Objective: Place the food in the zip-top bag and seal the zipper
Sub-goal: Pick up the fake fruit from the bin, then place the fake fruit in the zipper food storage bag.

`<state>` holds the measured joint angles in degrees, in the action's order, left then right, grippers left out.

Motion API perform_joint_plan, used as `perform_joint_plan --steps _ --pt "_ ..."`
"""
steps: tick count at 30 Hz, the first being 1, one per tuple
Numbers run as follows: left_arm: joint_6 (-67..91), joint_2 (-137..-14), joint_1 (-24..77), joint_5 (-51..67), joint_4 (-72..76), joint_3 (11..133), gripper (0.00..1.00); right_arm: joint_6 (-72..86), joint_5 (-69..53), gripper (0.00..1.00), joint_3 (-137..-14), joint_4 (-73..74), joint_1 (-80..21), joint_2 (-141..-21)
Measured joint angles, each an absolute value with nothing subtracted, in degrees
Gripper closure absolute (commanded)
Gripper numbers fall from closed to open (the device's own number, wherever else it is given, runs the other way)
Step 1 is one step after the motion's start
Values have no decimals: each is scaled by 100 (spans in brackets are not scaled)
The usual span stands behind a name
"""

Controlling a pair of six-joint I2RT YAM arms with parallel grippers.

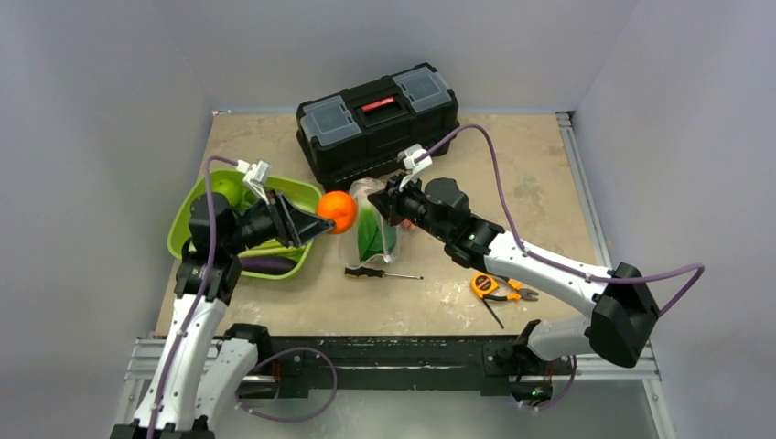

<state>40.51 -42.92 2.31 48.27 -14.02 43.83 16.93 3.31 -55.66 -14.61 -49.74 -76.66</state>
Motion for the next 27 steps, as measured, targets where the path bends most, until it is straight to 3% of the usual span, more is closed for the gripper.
perform_joint_plan --steps 6,12,19,27 --pt "3422 -4086 1533 4912 -1728 4716 72 1752 329 100 -5610 -1487 -4976 -7688" --pt "2692 -4840 3103 3446 -2727 5043 78 1855 329 100 -5614 -1520 -4976 -7688" --pt "2543 -4654 3229 2029 -3146 5043 79 1861 351 100 -5614 -1522 -4974 -7686" --pt "2491 -5398 3315 1601 -3321 5330 77 1855 325 100 -5612 -1564 -4976 -7669"
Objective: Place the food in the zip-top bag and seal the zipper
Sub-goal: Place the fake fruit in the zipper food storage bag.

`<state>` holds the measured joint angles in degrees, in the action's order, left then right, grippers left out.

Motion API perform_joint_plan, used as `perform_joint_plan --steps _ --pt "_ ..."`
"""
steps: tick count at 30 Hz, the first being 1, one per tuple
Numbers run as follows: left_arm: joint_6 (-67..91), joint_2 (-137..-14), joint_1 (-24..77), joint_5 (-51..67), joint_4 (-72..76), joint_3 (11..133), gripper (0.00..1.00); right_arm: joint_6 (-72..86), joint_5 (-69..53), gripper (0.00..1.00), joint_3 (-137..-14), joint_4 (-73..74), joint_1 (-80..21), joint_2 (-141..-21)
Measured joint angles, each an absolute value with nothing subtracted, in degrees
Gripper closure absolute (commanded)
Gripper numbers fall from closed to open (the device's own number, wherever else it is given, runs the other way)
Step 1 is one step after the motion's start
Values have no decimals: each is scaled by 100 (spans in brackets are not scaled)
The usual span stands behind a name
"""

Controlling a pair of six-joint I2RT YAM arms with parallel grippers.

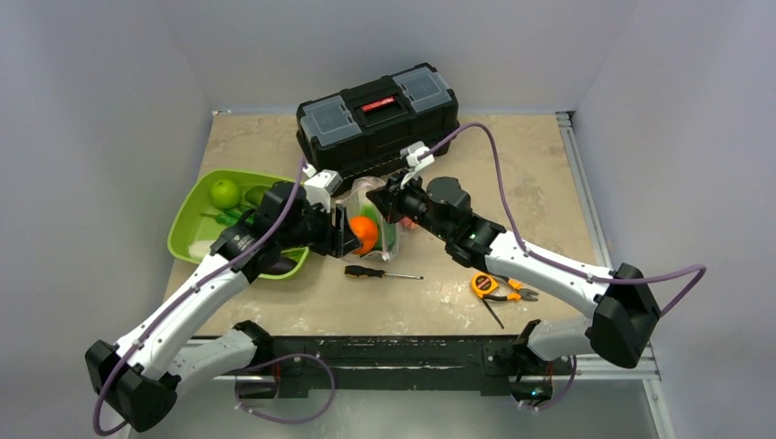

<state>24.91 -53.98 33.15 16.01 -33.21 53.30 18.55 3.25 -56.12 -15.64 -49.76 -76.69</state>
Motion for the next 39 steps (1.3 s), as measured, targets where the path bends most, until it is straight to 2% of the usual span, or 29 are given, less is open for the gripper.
perform_joint_plan --steps 7,16,21,23,25,30,39 --pt "2847 -6101 3345 1354 -3400 5728 65 1885 25 100 -5496 -1761 -4974 -7452" --pt "3247 -6689 3352 1496 -2936 5968 41 2078 -257 100 -5492 -1931 -4969 -7360" --pt "3293 -6764 3352 1566 -2917 5968 33 2095 -257 100 -5472 -1935 -4969 -7358" --pt "3317 -6781 3352 1608 -2919 5968 17 2099 -257 100 -5459 -1942 -4969 -7358" --pt "3341 -6792 3352 1632 -2917 5968 11 2099 -257 100 -5452 -1944 -4969 -7358" --pt "3343 -6781 3354 1627 -2932 5968 11 2095 -255 100 -5424 -1968 -4969 -7347" --pt "3352 -6335 3356 1579 -2982 5961 54 2073 -252 100 -5398 -1973 -4969 -7321"
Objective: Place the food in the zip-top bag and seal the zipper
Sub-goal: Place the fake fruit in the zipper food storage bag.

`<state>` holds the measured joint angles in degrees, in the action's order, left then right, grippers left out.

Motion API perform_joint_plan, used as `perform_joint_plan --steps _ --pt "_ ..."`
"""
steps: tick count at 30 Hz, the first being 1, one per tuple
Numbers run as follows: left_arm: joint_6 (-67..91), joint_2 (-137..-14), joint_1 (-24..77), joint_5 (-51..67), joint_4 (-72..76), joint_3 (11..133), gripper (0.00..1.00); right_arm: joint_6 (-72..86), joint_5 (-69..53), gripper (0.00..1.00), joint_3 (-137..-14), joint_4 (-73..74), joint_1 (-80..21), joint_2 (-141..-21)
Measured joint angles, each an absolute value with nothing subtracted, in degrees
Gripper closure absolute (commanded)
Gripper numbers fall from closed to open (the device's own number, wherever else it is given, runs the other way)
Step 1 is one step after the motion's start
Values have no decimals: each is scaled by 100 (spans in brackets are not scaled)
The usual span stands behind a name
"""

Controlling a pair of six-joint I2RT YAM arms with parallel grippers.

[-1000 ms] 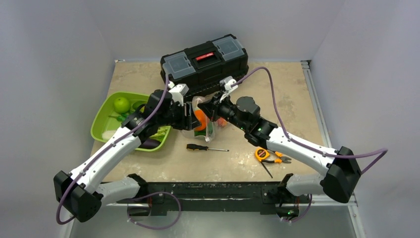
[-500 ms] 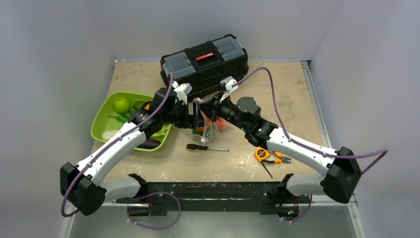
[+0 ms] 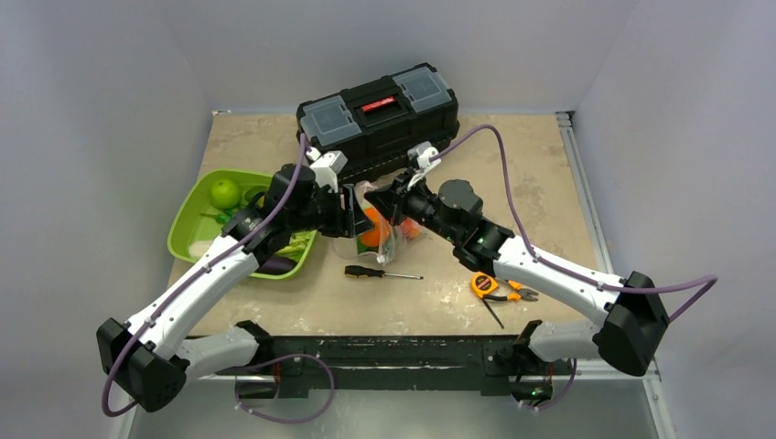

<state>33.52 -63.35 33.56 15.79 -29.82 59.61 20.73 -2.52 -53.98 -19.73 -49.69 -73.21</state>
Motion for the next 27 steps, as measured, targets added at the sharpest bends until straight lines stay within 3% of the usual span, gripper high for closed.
perform_joint_plan --steps 18,23,27 --pt "3538 -7382 3430 1815 -2425 5961 55 2095 -139 100 -5398 -1929 -4864 -7319" --pt "3559 -7664 3448 1734 -2335 5961 49 2084 62 100 -5398 -1765 -4803 -7321" --pt "3610 -7782 3448 1712 -2333 5961 57 2056 180 100 -5398 -1732 -4790 -7321"
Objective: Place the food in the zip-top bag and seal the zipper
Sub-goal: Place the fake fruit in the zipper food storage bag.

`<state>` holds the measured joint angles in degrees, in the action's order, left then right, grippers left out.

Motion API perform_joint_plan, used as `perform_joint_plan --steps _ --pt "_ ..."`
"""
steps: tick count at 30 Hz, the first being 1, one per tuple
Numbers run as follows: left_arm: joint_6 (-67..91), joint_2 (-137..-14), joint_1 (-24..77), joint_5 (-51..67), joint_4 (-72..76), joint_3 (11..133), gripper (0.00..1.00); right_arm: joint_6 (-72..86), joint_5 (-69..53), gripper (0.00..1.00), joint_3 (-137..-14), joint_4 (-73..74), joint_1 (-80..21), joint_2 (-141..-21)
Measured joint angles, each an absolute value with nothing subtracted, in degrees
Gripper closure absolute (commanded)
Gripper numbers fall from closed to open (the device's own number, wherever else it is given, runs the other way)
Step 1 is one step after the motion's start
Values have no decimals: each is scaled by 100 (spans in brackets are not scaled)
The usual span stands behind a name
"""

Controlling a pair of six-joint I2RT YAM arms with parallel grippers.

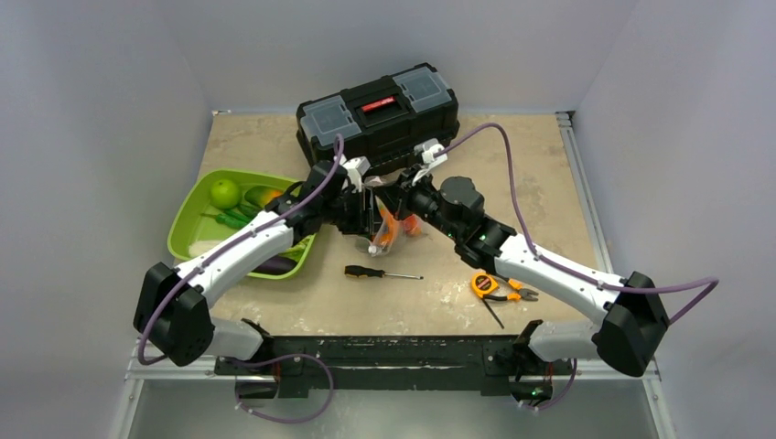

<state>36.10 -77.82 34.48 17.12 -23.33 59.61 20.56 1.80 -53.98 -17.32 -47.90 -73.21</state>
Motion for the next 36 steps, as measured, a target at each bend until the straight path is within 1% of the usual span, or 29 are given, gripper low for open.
perform_joint_plan --steps 2,6,10,15,20,26,28,29,32,36 --pt "3640 -7865 3457 1715 -2322 5961 57 2075 71 100 -5398 -1804 -4821 -7321" --pt "3616 -7975 3496 1682 -2447 5961 38 2075 -1 100 -5398 -1802 -4917 -7345" --pt "3520 -7769 3481 1457 -2731 5968 28 2073 -62 100 -5398 -1846 -4912 -7347" --pt "3330 -7358 3450 1076 -3489 6189 21 2088 -213 100 -5400 -2191 -4993 -7317" --pt "3140 -6945 3437 910 -3865 6305 16 2123 -427 100 -5404 -2447 -5072 -7223" --pt "2886 -6600 3376 779 -4237 6361 14 2182 -666 100 -5406 -2615 -5172 -7190" --pt "2902 -6563 3376 668 -4388 6414 18 2189 -716 100 -5411 -2617 -5177 -7194" --pt "2936 -6563 3376 624 -4438 6440 23 2187 -725 100 -5415 -2615 -5181 -7196" --pt "3085 -6466 3356 537 -4421 6455 53 2154 -631 100 -5430 -2467 -5120 -7244" --pt "3238 -6219 3356 642 -3983 6449 77 2137 -515 100 -5430 -2246 -5013 -7496"
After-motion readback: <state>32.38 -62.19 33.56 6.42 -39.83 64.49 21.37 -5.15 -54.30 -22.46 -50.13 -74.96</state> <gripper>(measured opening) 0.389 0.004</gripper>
